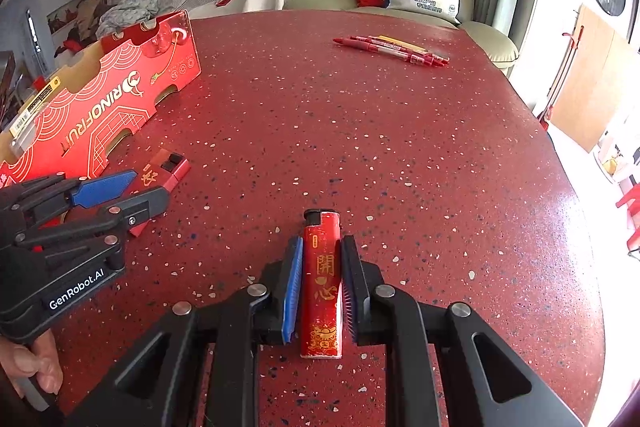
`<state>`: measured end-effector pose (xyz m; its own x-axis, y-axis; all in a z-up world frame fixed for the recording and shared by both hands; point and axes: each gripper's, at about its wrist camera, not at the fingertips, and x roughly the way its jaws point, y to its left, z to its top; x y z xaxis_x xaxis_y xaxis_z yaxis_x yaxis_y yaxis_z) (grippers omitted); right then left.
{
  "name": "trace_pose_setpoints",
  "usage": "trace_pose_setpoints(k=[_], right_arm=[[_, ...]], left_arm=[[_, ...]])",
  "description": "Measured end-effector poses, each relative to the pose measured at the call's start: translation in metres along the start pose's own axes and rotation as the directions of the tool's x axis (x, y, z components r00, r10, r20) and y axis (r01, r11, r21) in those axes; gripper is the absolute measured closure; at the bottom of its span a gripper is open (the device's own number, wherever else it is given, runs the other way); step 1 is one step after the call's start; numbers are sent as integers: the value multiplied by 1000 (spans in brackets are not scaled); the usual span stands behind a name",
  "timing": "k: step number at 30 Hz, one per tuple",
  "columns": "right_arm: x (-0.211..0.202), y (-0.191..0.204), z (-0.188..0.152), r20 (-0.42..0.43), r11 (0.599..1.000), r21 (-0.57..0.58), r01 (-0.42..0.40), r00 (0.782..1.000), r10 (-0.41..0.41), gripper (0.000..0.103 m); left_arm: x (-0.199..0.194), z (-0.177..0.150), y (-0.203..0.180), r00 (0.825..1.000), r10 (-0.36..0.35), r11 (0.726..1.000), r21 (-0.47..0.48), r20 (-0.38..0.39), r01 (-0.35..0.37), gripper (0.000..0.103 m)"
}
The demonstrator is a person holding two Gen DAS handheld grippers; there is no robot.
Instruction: Organize rigid objects
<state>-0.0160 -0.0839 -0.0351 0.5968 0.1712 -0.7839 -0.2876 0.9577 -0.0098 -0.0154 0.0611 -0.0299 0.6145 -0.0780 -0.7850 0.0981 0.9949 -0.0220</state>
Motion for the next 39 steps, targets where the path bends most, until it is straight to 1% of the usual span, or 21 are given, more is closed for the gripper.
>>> trace_pose_setpoints(k=[14, 32, 39], right_arm=[[0, 2, 0, 0, 1000, -17, 21, 1000, -21, 83], [0, 2, 0, 0, 1000, -15, 19, 1000, -19, 83], [-1, 3, 0, -3, 1000, -18, 19, 1000, -19, 83]], left_arm=[[-3, -4, 1, 1000, 8, 1000, -5, 2, -8, 66], [-3, -4, 1, 1000, 7, 1000, -6, 2, -7, 66], [-6, -8, -4, 1000, 11, 1000, 10, -1, -11, 66]])
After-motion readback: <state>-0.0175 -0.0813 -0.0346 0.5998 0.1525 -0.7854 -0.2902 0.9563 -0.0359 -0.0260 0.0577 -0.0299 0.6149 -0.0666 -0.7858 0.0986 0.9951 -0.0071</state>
